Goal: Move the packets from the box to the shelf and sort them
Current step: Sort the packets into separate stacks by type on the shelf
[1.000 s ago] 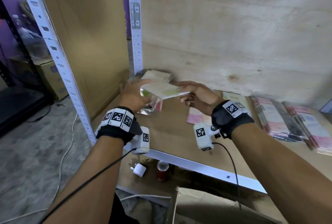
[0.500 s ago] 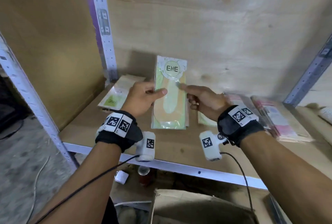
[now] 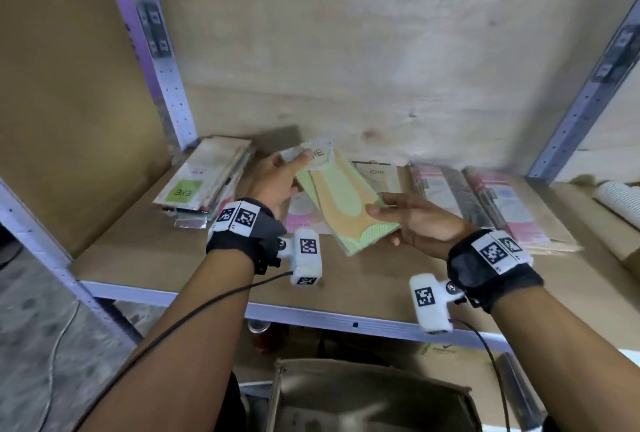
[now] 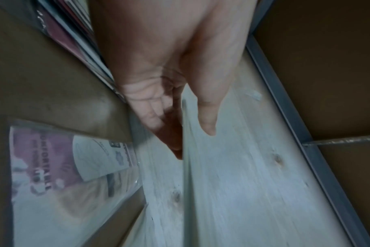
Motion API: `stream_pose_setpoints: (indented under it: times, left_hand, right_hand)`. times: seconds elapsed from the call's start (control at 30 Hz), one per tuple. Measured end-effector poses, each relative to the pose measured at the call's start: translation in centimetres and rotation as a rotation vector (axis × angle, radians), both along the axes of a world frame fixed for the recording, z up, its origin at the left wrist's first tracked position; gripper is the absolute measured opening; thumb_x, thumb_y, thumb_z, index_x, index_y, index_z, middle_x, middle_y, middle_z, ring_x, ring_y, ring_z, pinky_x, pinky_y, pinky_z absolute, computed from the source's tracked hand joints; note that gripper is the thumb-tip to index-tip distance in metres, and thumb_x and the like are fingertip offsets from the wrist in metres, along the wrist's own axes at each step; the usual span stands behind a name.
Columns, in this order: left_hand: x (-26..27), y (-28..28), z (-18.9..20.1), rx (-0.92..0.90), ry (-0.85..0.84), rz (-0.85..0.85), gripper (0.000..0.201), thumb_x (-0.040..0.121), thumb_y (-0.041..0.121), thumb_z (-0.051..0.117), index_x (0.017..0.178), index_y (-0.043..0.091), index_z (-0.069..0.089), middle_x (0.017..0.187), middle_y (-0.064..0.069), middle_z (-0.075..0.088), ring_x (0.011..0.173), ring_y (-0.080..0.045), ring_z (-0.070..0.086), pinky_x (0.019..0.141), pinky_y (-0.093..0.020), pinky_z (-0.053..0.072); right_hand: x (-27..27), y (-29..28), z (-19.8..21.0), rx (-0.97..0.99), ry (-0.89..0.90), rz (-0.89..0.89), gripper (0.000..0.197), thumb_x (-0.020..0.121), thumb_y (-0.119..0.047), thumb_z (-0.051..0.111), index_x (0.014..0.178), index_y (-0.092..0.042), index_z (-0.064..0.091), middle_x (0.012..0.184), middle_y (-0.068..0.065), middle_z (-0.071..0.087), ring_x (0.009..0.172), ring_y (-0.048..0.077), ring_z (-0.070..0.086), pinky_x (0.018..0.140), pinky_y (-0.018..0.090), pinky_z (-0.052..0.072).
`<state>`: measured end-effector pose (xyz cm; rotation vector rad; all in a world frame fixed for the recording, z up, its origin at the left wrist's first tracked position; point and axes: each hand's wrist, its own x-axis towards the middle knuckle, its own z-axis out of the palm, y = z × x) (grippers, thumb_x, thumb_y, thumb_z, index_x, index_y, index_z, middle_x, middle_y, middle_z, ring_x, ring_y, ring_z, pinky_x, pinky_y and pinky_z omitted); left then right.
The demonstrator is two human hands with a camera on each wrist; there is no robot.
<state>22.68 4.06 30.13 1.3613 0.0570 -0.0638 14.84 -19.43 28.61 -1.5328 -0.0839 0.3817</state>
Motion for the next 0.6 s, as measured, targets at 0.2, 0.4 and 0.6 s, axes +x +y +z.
stream_pose_setpoints:
  times: [0.2, 0.4, 0.6]
  left_hand:
    - [1.4, 0.4, -0.9, 0.152, 0.071, 0.000, 0.033, 0.091, 0.034, 0.071, 0.111, 0.008, 0.071, 0.105, -0.007, 0.077, 0.090, -0.016, 0.073, 0.058, -0.020, 0.056]
    - [1.4, -0.7, -1.9, 0.038, 0.099, -0.144, 0.028, 0.093, 0.038, 0.067, 0.081, 0.016, 0.080, 0.084, 0.000, 0.079, 0.070, -0.010, 0.071, 0.064, -0.022, 0.058]
    - [1.4, -1.3, -2.4, -0.127, 0.119, -0.091, 0.024, 0.088, 0.036, 0.073, 0.099, 0.014, 0.073, 0.100, -0.006, 0.079, 0.085, -0.014, 0.074, 0.071, -0.025, 0.060]
  right_hand:
    - [-0.6, -1.4, -1.2, -0.104, 0.024, 0.023, 0.018, 0.091, -0.020, 0.068, 0.109, -0.018, 0.065, 0.100, -0.001, 0.077, 0.073, 0.016, 0.051, 0.047, 0.021, 0.042]
    - [-1.3, -3.0, -1.0, -0.122, -0.041, -0.049, 0.040, 0.092, -0.015, 0.067, 0.128, 0.000, 0.056, 0.103, 0.008, 0.072, 0.078, 0.012, 0.063, 0.047, 0.021, 0.047]
    - [-1.9, -3.2, -0.8, -0.003, 0.010, -0.083, 0.029, 0.096, -0.014, 0.062, 0.125, -0.010, 0.058, 0.107, 0.010, 0.069, 0.080, 0.018, 0.062, 0.053, 0.024, 0.052]
